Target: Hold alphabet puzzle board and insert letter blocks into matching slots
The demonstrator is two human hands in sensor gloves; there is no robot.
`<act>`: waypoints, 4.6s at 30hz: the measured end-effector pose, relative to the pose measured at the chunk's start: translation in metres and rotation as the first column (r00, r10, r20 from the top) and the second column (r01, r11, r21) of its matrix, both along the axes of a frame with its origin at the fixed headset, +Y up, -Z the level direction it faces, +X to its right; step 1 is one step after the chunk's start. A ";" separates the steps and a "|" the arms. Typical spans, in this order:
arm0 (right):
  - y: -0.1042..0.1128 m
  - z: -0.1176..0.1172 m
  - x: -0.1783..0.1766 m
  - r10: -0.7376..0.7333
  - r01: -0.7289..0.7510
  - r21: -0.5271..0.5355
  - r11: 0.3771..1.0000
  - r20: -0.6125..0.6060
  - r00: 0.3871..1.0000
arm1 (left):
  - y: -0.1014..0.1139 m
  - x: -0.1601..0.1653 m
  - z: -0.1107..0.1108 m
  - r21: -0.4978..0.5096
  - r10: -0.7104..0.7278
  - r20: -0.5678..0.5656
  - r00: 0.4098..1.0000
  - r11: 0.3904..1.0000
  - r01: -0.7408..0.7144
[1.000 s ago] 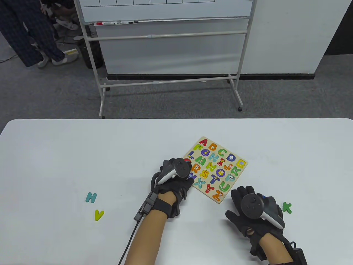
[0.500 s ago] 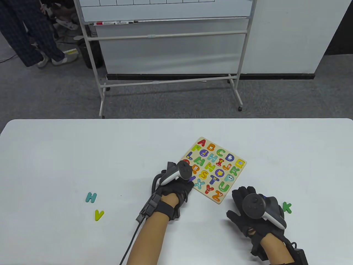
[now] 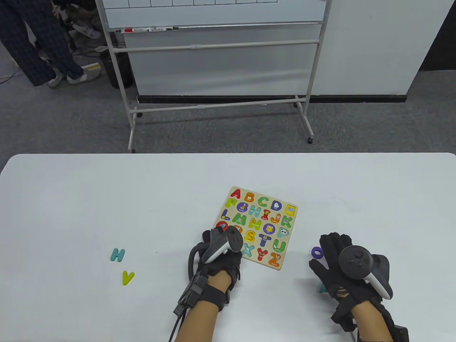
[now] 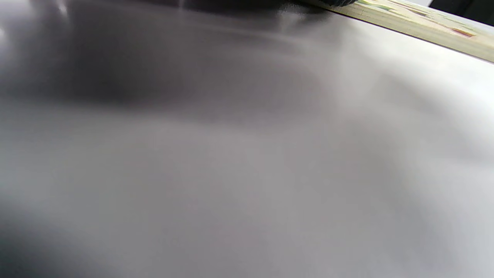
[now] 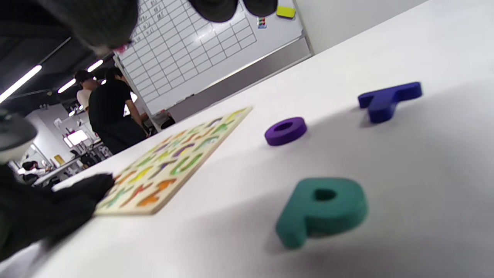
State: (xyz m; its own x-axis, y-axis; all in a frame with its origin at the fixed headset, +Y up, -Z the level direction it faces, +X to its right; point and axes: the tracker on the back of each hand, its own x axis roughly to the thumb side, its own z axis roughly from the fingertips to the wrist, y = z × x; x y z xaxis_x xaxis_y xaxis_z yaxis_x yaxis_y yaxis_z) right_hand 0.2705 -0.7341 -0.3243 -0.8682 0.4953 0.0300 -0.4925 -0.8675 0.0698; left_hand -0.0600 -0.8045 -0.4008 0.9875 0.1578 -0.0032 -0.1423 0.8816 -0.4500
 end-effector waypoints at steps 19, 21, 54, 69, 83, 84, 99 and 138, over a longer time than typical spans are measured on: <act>-0.006 0.001 -0.010 0.123 -0.123 -0.013 0.992 -0.021 0.992 | 0.001 0.002 0.084 -0.013 -0.093 -0.142 0.986 0.996 0.092; -0.009 0.001 -0.011 0.121 -0.122 -0.031 0.992 -0.023 0.992 | 0.002 0.004 0.089 -0.017 -0.118 -0.141 0.983 0.993 0.116; -0.031 0.002 -0.042 0.636 -0.659 -0.077 0.749 -0.198 0.746 | 0.001 0.007 0.093 -0.006 -0.167 -0.101 0.981 0.986 0.167; -0.020 -0.007 -0.042 0.577 -0.579 0.043 0.814 -0.171 0.798 | 0.002 0.007 0.093 -0.005 -0.168 -0.095 0.981 0.986 0.168; 0.017 -0.055 -0.095 0.517 -0.475 0.221 0.852 -0.214 0.829 | 0.002 0.007 0.092 -0.004 -0.159 -0.094 0.983 0.987 0.160; 0.017 -0.057 -0.098 0.513 -0.470 0.223 0.854 -0.221 0.829 | 0.002 0.007 0.092 -0.004 -0.157 -0.094 0.983 0.987 0.158; 0.004 -0.088 -0.138 0.499 -0.439 0.246 0.864 -0.303 0.812 | 0.002 0.007 0.091 -0.011 -0.147 -0.090 0.985 0.989 0.147; -0.024 -0.095 -0.152 0.514 -0.405 0.351 0.844 -0.315 0.798 | 0.003 0.008 0.091 -0.019 -0.160 -0.077 0.984 0.987 0.159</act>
State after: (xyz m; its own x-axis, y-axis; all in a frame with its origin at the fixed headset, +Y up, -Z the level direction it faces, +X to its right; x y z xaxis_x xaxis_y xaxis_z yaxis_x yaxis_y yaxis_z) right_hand 0.1187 -0.7583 -0.4188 -0.8801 -0.0322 0.4736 -0.0106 -0.9961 -0.0875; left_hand -0.0515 -0.8014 -0.3098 0.9966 -0.0026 -0.0824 -0.0352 0.8903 -0.4541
